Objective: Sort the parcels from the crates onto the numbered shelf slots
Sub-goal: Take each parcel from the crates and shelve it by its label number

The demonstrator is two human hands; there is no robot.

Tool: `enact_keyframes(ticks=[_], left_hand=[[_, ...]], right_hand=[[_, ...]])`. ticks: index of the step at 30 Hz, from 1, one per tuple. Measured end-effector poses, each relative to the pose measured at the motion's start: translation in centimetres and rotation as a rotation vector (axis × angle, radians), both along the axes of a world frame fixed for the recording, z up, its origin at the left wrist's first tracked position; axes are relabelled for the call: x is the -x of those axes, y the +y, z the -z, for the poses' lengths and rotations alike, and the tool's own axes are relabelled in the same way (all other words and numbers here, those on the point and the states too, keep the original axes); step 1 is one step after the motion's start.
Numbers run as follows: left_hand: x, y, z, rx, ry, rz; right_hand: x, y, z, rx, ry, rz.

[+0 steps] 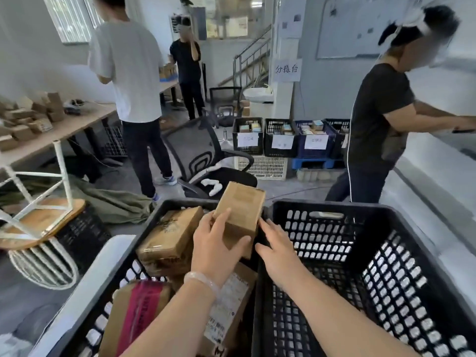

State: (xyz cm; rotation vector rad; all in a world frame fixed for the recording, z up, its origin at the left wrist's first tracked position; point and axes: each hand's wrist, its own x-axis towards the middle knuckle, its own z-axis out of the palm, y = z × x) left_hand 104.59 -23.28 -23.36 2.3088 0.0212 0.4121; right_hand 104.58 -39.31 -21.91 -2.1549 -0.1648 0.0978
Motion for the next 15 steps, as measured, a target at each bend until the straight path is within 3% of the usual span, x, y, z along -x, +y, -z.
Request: enact_keyframes(ticks=[3, 9, 12, 15], left_hand=[[0.6, 1.5, -2.3, 0.099, -0.058, 0.032], [1.8, 4.7, -6.3, 0.213, -0.198, 0.116], [2.0, 6.9, -7.7, 0.427, -0.054, 0.163], [2.3, 8.4, -8.3, 0.635, 0.110, 0.218]], right_hand=[[2.6, 1.7, -2.3, -0.181, -0.085, -0.040], [6.3, 3.2, -4.6, -0.130, -0.280, -0.023], [7.1, 2.6, -4.9, -0.131, -0.353, 0.092], [7.7, 1.5, -4.4, -0.151, -0.271, 0.203]])
